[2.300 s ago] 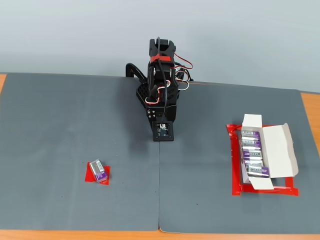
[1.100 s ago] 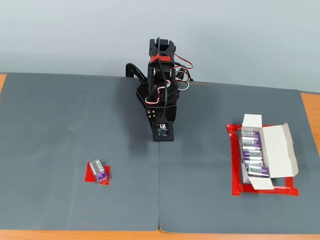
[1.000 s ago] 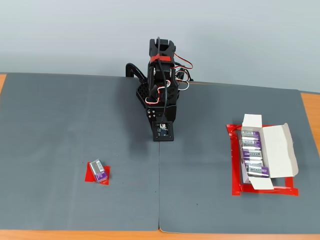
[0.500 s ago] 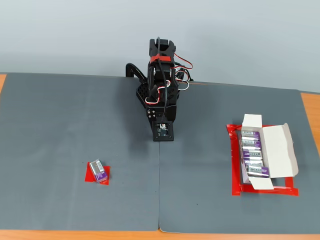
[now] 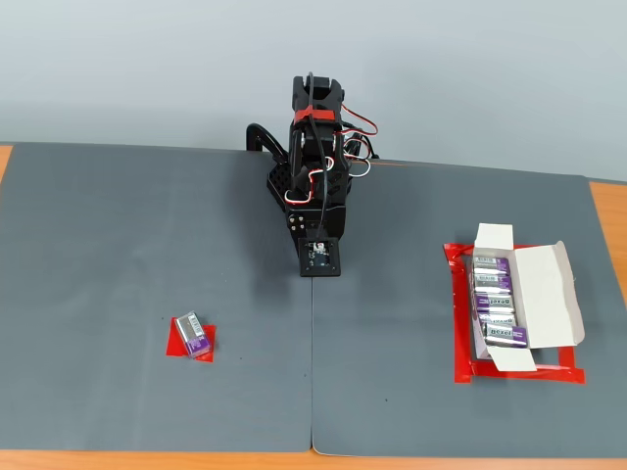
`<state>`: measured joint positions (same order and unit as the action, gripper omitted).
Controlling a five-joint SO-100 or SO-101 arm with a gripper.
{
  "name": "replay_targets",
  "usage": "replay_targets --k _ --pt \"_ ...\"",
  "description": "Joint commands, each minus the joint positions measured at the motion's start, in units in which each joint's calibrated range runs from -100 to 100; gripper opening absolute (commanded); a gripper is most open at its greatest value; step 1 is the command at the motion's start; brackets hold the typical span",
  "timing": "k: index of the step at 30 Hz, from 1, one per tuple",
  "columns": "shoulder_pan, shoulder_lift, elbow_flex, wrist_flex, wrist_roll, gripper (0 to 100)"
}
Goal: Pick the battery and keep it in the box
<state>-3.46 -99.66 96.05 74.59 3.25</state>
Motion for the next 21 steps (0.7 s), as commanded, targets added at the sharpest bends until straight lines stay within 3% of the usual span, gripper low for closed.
replay_targets --k 1,14,21 --pt "-0.15 0.34 -3.56 0.15 0.32 2" --pt "0.29 2.2 -4.01 -0.8 -0.2 2" --pt "0.37 12.72 -7.63 -8.27 0.32 2"
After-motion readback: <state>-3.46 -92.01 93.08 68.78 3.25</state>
